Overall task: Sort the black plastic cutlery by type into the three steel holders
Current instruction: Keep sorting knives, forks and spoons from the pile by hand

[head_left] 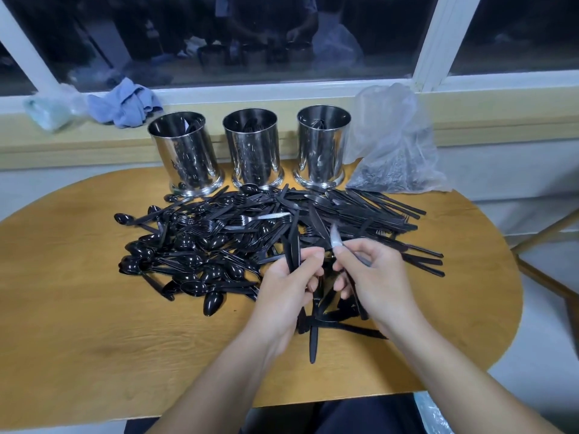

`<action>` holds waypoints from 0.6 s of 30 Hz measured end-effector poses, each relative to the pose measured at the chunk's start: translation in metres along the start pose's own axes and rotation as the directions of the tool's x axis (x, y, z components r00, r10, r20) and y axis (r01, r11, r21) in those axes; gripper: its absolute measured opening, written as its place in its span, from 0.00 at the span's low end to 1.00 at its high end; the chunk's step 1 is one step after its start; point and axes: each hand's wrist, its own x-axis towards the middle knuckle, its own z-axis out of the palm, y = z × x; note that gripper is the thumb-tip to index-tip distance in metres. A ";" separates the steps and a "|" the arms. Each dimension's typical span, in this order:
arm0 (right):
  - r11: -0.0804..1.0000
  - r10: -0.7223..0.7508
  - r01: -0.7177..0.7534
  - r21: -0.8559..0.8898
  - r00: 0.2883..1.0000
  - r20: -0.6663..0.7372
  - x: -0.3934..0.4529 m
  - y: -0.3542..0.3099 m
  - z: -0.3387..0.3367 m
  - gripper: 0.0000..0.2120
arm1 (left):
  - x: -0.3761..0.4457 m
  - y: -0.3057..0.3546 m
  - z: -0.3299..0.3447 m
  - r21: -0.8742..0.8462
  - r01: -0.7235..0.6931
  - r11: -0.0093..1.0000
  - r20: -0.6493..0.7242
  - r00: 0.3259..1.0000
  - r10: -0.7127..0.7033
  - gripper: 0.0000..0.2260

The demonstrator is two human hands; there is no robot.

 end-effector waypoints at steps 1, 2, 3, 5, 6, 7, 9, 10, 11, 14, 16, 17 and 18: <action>1.000 -0.011 0.011 -0.011 1.000 0.010 -0.002 0.002 0.005 0.06 | 0.001 0.001 0.001 0.003 -0.007 1.000 -0.004 1.000 0.007 0.07; 0.999 -0.021 0.021 -0.026 0.999 0.025 -0.004 0.003 0.008 0.08 | 0.002 0.002 0.002 0.005 -0.009 1.000 -0.002 1.000 0.009 0.08; 0.998 -0.027 0.029 -0.052 0.999 0.042 -0.006 0.005 0.011 0.09 | 0.002 0.003 0.002 0.006 -0.011 1.000 0.004 1.000 0.011 0.09; 0.993 -0.033 0.043 -0.111 0.996 0.083 -0.010 0.006 0.017 0.11 | 0.004 0.005 0.000 0.005 -0.006 1.000 0.007 1.000 0.006 0.12; 0.989 -0.040 0.053 -0.136 0.994 0.103 -0.013 0.007 0.020 0.12 | 0.004 0.007 0.000 0.011 0.000 1.000 0.004 1.000 0.000 0.14; 0.986 -0.048 0.066 -0.155 0.992 0.121 -0.015 0.007 0.023 0.13 | 0.005 0.007 -0.002 0.013 0.008 1.000 0.006 1.000 -0.008 0.16; 0.984 -0.046 0.068 -0.165 0.989 0.138 -0.017 0.008 0.025 0.14 | 0.008 0.007 -0.004 0.003 0.018 1.000 0.007 1.000 -0.018 0.14; 0.985 -0.040 0.063 -0.161 0.989 0.143 -0.017 0.009 0.025 0.15 | 0.008 0.007 -0.005 -0.008 0.024 1.000 0.006 1.000 -0.023 0.12; 0.987 -0.034 0.056 -0.148 0.988 0.149 -0.017 0.010 0.024 0.16 | 0.009 0.007 -0.005 -0.015 0.028 1.000 0.006 1.000 -0.028 0.12; 0.994 -0.026 0.044 -0.096 0.983 0.183 -0.017 0.009 0.022 0.17 | 0.006 0.011 -0.006 -0.031 0.035 0.999 0.021 0.999 -0.034 0.17; 0.988 -0.062 0.088 -0.124 0.978 0.197 -0.019 0.005 0.019 0.16 | 0.008 0.013 -0.007 0.001 0.032 0.999 0.007 0.999 -0.032 0.19; 0.981 -0.085 0.114 -0.154 0.979 0.185 -0.020 0.005 0.015 0.14 | 0.010 0.013 -0.009 0.029 0.026 0.999 -0.011 1.000 -0.026 0.18; 0.973 -0.109 0.140 -0.186 0.980 0.166 -0.019 0.007 0.010 0.12 | 0.012 0.014 -0.011 0.050 0.024 0.998 -0.021 1.000 -0.023 0.18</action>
